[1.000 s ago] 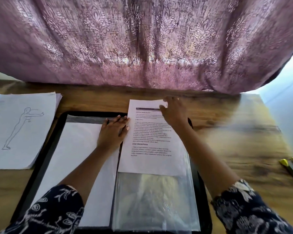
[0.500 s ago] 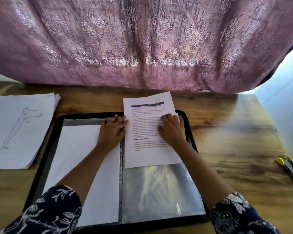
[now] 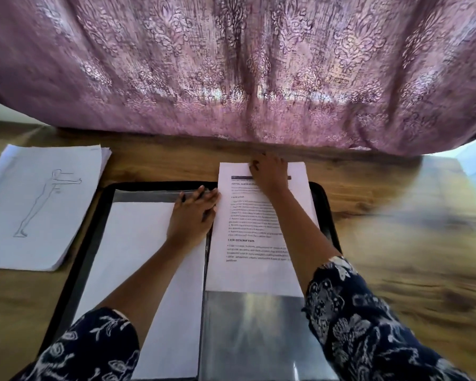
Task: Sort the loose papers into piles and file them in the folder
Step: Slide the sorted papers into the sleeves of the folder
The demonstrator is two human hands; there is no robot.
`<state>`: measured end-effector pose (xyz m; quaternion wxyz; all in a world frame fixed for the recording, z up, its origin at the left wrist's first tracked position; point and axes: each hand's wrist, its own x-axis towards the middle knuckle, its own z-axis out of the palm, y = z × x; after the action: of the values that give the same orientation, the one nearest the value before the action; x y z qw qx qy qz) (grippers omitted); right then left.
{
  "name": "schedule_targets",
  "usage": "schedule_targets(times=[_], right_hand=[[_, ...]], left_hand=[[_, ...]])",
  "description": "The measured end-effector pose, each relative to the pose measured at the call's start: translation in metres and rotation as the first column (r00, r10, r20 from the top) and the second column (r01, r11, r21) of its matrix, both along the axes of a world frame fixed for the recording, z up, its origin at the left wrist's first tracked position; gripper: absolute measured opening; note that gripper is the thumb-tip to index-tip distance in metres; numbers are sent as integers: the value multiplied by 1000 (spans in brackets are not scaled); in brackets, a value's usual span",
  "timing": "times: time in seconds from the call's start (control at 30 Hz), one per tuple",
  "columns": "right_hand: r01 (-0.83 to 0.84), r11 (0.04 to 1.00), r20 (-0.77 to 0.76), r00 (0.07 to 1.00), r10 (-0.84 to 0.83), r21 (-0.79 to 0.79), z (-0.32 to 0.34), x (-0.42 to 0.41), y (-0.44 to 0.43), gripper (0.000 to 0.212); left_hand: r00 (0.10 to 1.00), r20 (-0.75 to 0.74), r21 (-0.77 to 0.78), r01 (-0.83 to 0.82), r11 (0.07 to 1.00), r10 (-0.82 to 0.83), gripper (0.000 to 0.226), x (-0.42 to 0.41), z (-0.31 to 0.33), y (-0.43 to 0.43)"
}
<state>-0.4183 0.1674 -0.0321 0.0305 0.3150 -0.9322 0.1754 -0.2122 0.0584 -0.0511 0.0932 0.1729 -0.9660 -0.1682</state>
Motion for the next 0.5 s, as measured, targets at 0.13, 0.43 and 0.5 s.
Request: schedule_targets(times=[0.13, 0.43, 0.5], right_hand=[[-2, 988, -9, 1000, 1, -155, -11, 13, 18, 33], [-221, 959, -157, 968, 194, -177, -15, 2, 15, 42], [-254, 955, -216, 952, 219, -155, -13, 1, 12, 48]], left_hand=[[1000, -14, 21, -2, 1000, 2, 58, 1, 1, 1], [1000, -12, 39, -18, 999, 19, 68, 1, 1, 1], [1000, -8, 46, -20, 999, 20, 69, 1, 2, 2]])
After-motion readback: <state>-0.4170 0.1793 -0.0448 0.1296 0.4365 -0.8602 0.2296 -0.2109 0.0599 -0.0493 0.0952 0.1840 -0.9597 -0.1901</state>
